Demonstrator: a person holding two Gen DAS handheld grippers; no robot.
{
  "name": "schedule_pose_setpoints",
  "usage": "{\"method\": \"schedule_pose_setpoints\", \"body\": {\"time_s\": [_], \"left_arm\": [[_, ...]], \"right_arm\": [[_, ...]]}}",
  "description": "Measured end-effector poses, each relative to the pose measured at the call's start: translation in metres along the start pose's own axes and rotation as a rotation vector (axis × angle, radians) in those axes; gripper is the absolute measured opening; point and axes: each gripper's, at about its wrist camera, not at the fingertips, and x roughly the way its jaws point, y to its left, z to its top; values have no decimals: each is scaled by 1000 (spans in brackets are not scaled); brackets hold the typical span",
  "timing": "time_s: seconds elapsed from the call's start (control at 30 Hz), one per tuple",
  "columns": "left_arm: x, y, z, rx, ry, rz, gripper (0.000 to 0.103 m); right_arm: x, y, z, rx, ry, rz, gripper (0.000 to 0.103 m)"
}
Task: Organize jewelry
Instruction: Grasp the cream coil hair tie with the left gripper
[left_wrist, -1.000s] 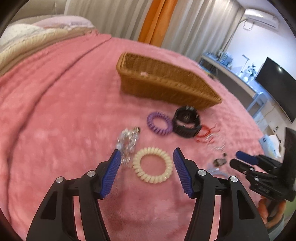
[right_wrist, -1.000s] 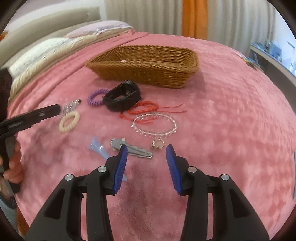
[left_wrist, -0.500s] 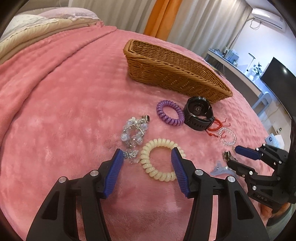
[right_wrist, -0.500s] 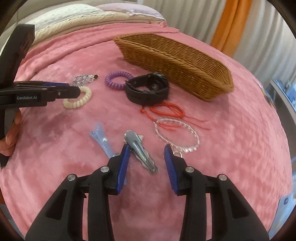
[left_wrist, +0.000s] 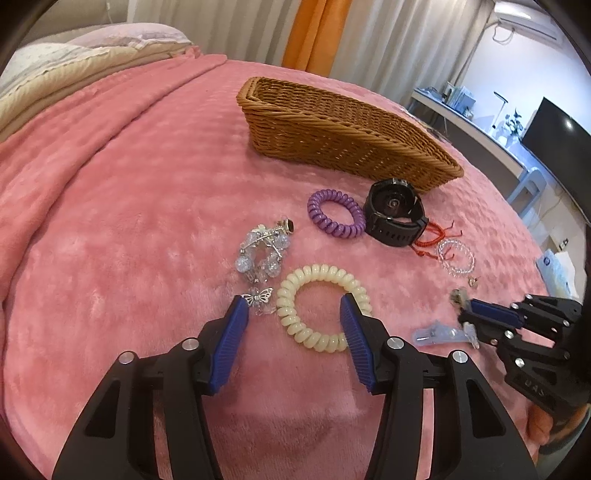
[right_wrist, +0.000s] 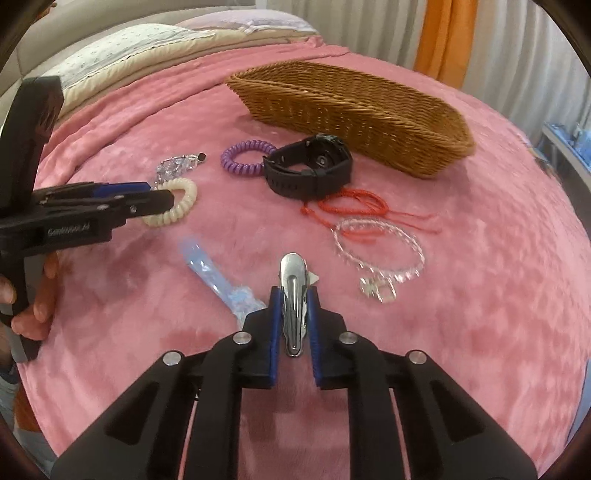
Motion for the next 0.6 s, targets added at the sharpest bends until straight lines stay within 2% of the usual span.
{"method": "schedule_pose_setpoints", "body": {"time_s": [0.03,0.2,0.43,0.6], "left_arm": [[1,0,0,1,2,8,43],[3,0,0,-2,10,20,33],[-2,-12,-9,66,29,81,33],[-15,-10,-21,82,30,54,27]], "right_arm": [[-2,0,-4,12,-5,-11,12],[-9,-9,-16,100,-26,-5,12],[-13,-14,-21,126,-45,17,12],[-16,-20,-26,144,-59,41,12]]}}
